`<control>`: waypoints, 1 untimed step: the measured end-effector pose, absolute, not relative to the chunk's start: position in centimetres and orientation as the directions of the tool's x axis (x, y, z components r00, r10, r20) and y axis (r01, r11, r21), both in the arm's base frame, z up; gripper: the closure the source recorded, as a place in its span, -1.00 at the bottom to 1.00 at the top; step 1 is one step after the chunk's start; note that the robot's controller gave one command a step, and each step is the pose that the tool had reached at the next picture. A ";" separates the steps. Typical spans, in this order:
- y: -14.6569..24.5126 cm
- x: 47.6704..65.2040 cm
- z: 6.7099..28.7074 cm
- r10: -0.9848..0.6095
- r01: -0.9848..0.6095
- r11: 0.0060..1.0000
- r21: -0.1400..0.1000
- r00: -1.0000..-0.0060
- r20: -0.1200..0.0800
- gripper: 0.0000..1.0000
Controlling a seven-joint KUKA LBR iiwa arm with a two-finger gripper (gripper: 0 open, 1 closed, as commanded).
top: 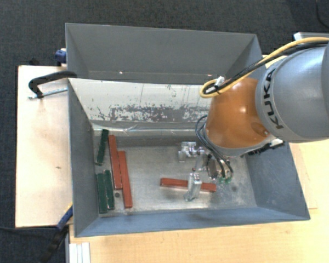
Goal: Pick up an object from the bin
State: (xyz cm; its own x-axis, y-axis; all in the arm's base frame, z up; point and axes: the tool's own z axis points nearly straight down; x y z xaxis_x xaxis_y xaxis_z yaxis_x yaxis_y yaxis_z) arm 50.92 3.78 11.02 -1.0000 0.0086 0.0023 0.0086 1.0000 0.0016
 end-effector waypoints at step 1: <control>3.8 51.0 11.2 0.008 0.008 1.000 0.001 -1.000 -0.002 -1.00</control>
Offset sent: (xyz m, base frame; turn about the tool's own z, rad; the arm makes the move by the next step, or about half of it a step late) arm -0.0096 0.0061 -0.0402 -0.0059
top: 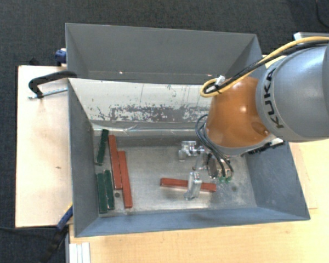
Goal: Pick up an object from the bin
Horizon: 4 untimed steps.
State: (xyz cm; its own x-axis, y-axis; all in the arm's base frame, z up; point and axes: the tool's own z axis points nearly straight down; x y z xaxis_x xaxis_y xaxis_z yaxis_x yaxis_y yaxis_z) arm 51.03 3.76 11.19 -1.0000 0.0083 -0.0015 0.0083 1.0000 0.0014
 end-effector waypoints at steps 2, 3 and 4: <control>4.5 50.0 7.0 0.003 0.003 1.000 0.002 -1.000 -0.001 1.00; 5.9 49.9 19.2 0.028 0.028 1.000 0.002 -1.000 -0.004 1.00; 5.9 49.9 19.2 0.028 0.028 1.000 0.002 -1.000 -0.004 -1.00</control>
Offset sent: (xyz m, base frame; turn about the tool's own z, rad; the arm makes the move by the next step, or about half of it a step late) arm 0.0000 0.0000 0.0000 0.0000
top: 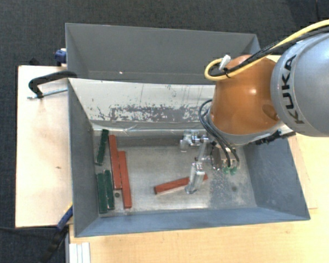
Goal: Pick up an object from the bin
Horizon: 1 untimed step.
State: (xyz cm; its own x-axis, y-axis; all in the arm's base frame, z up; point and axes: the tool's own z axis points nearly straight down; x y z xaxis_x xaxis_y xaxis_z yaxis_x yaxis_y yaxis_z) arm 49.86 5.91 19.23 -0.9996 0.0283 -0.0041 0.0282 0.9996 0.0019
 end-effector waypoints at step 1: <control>5.9 49.9 19.2 0.028 0.028 1.000 0.002 -1.000 -0.004 -1.00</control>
Offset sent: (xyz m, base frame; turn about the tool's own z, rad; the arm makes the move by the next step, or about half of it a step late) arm 0.0162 -0.0075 -0.1223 0.0841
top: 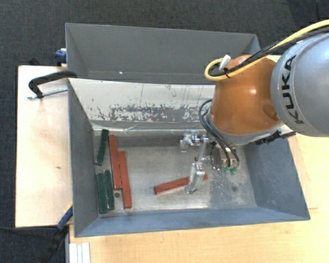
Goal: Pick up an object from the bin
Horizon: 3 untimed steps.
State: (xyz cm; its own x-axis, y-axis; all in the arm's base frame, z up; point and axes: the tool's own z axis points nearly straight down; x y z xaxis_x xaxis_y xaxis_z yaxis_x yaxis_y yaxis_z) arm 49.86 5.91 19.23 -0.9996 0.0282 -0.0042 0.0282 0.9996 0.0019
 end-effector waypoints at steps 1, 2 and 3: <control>5.7 50.8 14.2 0.064 0.063 0.998 0.003 -0.998 -0.009 -1.00; 7.7 50.2 7.0 0.157 0.157 0.988 0.002 -0.988 0.000 1.00; 7.7 50.2 7.0 0.157 0.157 0.988 0.002 -0.988 0.000 1.00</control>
Offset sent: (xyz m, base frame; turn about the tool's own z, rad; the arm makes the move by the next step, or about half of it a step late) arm 0.0025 0.0169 -0.1223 0.1306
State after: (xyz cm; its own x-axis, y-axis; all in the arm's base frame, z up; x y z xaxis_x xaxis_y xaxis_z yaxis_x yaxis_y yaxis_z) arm 50.15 7.72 7.04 -0.9876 0.1570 -0.0002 0.1570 0.9876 0.0019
